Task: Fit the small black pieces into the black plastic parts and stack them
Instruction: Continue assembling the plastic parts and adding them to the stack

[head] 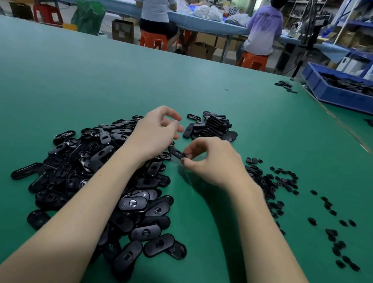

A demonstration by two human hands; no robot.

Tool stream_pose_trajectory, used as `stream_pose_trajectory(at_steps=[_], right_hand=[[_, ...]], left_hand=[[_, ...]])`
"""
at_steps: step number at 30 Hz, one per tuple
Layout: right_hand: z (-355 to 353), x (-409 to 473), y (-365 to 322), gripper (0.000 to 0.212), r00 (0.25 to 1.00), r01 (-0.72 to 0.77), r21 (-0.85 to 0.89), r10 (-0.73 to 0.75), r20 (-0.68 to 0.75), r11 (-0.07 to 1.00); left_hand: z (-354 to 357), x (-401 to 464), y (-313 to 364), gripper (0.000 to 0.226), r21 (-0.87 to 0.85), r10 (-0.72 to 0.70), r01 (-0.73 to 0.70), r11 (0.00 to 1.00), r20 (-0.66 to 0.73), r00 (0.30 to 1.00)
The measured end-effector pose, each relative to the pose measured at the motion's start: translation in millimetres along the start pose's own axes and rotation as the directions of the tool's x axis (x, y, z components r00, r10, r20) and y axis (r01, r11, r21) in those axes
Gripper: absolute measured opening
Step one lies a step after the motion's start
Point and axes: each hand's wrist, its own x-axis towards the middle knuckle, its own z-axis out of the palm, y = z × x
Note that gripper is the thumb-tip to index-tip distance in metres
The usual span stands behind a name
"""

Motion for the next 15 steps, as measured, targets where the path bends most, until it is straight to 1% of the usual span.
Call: stream_pose_trajectory(at_steps=[2, 5, 6, 8, 10, 12, 13, 15], right_hand=[[-16.4, -1.2, 10.0, 0.008, 1.0, -0.011, 0.068, 0.009, 0.028, 0.998], [-35.8, -4.9, 19.7, 0.011, 0.999, 0.005, 0.166, -0.011, 0.035, 0.986], [-39.7, -6.3, 21.0, 0.013, 0.999, 0.01, 0.199, -0.018, 0.037, 0.98], [-43.6, -8.8, 22.1, 0.015, 0.999, 0.025, 0.24, -0.031, 0.021, 0.97], [-45.6, -10.1, 21.5, 0.016, 0.999, 0.034, 0.251, -0.038, 0.011, 0.967], [-48.3, -9.7, 22.8, 0.014, 1.0, 0.011, 0.249, -0.011, 0.001, 0.969], [-50.9, -9.4, 24.8, 0.012, 1.0, -0.018, 0.23, 0.021, -0.007, 0.973], [-58.2, -9.6, 31.7, 0.006, 0.993, -0.118, 0.114, 0.117, 0.007, 0.987]], left_hand=[[3.4, -2.3, 2.0, 0.01, 0.035, -0.004, 0.003, 0.999, 0.042, 0.999], [8.7, -5.5, 3.5, 0.009, 0.159, -0.034, 0.009, 0.987, 0.154, 0.988], [11.0, -7.4, 4.0, 0.011, 0.174, -0.045, 0.013, 0.985, 0.183, 0.982], [15.6, -11.1, 5.3, 0.011, 0.122, -0.053, 0.027, 0.992, 0.217, 0.975], [17.4, -13.8, 7.5, 0.009, 0.063, -0.049, 0.035, 0.997, 0.235, 0.971], [17.0, -16.7, 8.9, 0.009, 0.032, -0.051, 0.044, 0.999, 0.276, 0.96], [16.8, -17.6, 8.8, 0.012, 0.028, -0.055, 0.049, 0.998, 0.29, 0.955], [17.3, -18.0, 7.4, 0.017, 0.029, -0.067, 0.061, 0.998, 0.277, 0.959]])
